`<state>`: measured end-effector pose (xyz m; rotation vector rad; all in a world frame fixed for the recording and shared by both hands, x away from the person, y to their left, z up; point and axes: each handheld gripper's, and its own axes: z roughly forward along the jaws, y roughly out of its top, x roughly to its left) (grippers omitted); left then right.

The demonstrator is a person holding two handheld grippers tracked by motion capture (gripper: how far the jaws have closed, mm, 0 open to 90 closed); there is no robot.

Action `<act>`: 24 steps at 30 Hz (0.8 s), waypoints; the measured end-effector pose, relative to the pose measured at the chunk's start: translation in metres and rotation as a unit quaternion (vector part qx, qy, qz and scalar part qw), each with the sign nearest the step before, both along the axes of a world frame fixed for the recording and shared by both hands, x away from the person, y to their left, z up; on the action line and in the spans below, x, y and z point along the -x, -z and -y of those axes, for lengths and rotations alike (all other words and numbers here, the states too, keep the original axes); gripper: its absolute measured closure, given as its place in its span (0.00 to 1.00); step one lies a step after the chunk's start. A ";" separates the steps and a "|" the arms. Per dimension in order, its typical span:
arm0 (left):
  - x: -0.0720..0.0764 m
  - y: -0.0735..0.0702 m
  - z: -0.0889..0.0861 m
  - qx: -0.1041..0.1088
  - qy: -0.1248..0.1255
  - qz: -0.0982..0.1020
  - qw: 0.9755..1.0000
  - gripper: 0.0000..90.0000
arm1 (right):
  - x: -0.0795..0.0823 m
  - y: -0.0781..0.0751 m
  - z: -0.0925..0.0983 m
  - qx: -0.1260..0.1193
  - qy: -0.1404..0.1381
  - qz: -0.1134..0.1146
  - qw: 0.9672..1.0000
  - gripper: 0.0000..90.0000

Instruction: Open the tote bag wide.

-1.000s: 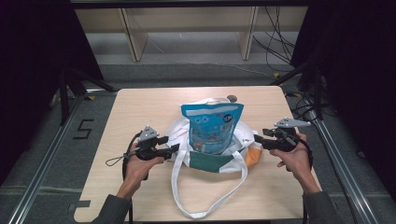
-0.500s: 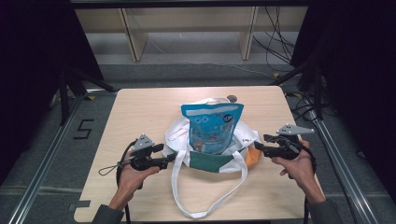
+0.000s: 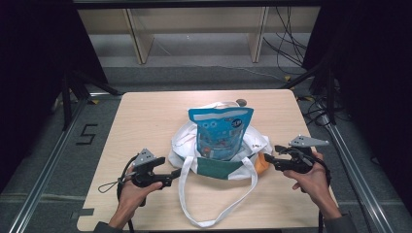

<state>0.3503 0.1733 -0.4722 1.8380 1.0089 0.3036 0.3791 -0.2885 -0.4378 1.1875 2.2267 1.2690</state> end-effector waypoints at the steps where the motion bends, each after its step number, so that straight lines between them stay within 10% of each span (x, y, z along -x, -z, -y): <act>1: 0.001 0.001 0.000 0.002 0.002 0.001 1.000 0.19 | 0.001 0.000 -0.001 -0.006 0.003 -0.002 1.000 0.46; 24: 0.034 0.016 -0.006 -0.020 -0.001 -0.001 1.000 0.19 | 0.031 0.014 -0.004 0.008 -0.011 -0.006 1.000 0.44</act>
